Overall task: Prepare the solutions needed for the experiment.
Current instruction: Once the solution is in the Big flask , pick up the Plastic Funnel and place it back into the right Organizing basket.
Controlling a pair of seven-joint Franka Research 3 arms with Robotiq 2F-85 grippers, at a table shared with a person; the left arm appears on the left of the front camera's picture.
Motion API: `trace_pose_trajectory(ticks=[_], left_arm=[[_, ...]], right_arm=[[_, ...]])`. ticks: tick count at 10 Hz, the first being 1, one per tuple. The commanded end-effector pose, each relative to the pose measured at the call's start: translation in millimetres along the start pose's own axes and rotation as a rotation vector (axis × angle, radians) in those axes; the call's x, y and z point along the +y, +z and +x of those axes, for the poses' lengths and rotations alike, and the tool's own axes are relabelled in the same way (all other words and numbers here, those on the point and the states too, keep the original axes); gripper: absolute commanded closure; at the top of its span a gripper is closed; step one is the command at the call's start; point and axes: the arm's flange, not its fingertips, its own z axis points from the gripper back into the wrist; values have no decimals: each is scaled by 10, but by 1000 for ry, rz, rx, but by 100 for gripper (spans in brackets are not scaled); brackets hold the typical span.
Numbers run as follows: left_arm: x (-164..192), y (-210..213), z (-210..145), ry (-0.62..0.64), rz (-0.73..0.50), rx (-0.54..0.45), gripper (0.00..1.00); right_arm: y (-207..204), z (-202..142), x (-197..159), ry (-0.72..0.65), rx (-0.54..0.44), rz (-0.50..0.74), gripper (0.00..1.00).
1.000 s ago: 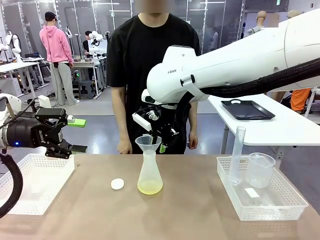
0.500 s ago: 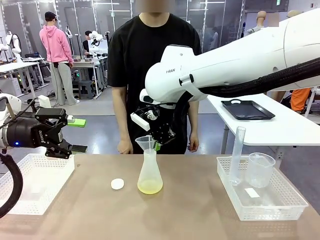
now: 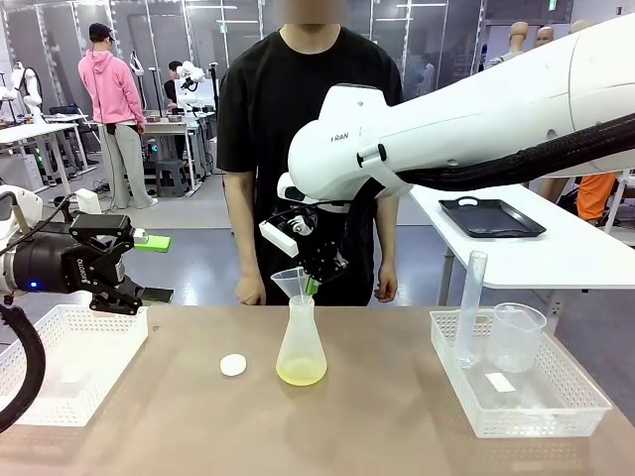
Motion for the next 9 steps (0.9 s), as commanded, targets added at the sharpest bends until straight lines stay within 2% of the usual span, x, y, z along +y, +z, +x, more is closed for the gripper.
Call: trace_pose_trajectory(ticks=[1,6,9], left_arm=[[-23,-17,4,1,-21,-8,0],[-23,-17,4,1,-21,-8,0],[-23,-17,4,1,-21,-8,0]], right_arm=[[79,41,148,19,49,-63,100],[436,84,255,10,127,-207,100],[782,4,476,-48,137,-256,100]])
